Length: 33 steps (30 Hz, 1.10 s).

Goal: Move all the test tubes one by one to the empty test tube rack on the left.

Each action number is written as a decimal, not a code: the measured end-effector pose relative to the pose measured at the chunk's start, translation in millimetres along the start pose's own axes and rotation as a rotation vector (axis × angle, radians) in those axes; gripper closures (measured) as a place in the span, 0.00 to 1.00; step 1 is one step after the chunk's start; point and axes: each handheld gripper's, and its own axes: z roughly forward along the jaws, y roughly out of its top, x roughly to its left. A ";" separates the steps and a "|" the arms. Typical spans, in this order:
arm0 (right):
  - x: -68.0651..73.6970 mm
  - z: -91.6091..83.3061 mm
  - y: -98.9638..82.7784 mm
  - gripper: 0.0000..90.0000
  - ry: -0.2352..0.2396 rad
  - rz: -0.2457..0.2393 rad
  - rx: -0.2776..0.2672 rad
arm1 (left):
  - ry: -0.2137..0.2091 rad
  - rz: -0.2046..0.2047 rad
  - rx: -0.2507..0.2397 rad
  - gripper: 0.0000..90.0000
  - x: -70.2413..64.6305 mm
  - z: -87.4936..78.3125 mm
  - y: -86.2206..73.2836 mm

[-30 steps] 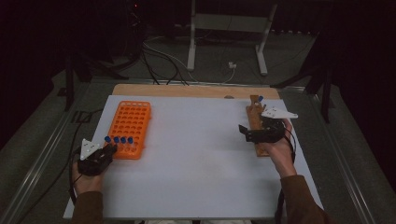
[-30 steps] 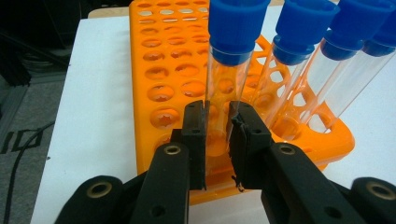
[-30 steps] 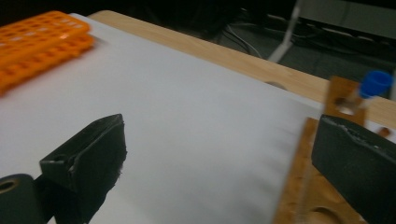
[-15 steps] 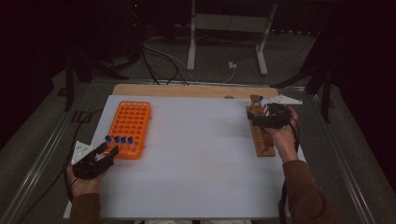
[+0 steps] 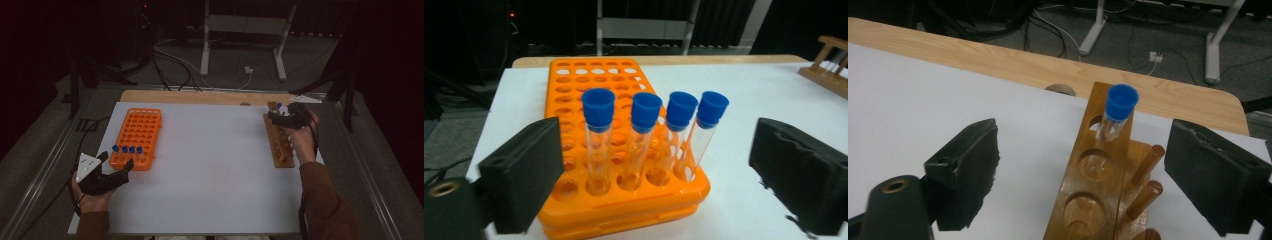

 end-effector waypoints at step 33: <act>-9.4 42.6 7.4 0.85 -0.102 0.048 0.053 | -0.007 0.004 0.008 0.06 1.2 -1.8 -3.6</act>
